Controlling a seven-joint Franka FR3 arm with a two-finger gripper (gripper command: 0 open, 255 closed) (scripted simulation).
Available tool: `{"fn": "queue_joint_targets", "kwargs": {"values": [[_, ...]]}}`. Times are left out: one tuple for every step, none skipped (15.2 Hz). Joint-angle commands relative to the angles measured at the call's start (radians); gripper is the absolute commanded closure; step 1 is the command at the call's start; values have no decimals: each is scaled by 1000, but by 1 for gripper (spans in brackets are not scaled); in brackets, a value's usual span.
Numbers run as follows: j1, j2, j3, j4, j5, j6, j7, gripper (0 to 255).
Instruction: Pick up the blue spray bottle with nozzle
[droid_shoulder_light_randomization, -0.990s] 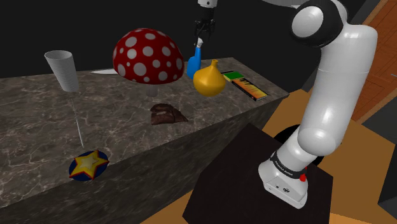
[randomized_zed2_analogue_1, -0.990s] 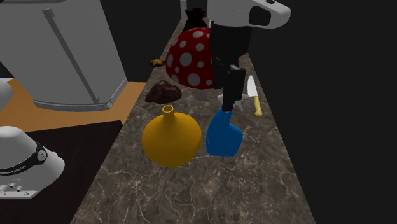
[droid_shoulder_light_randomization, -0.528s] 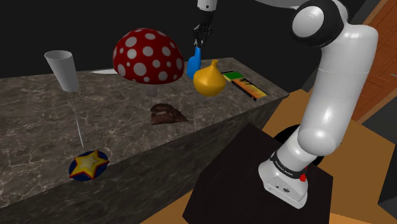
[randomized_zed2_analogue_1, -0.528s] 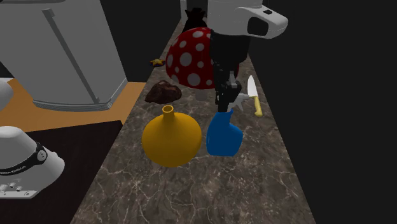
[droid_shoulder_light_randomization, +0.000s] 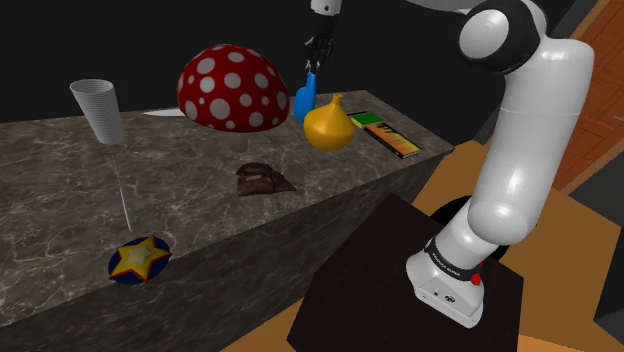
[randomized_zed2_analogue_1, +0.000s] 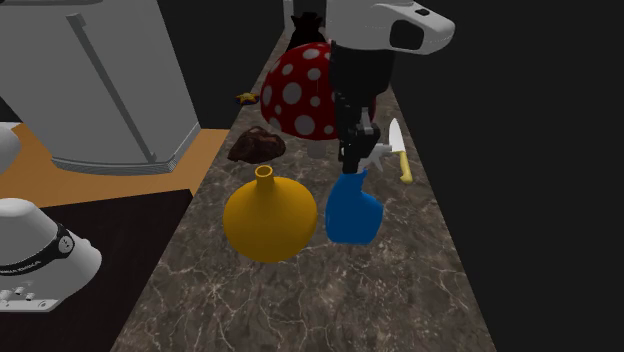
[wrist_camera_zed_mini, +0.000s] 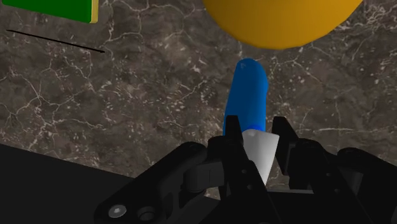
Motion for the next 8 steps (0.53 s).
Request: {"fn": "queue_joint_targets", "kwargs": {"values": [[0, 3, 0, 29, 0, -26, -2, 255], [-1, 6, 0, 46, 1, -40, -2, 255], [-1, 9, 0, 64, 1, -55, -3, 255], [-1, 12, 0, 82, 1, -71, -4, 255], [-2, 15, 0, 101, 1, -86, -5, 255], [-2, 20, -1, 121, 2, -102, -6, 255], [-2, 24, -1, 142, 2, -118, -7, 255], [-3, 29, -1, 163, 2, -134, -8, 255]]}}
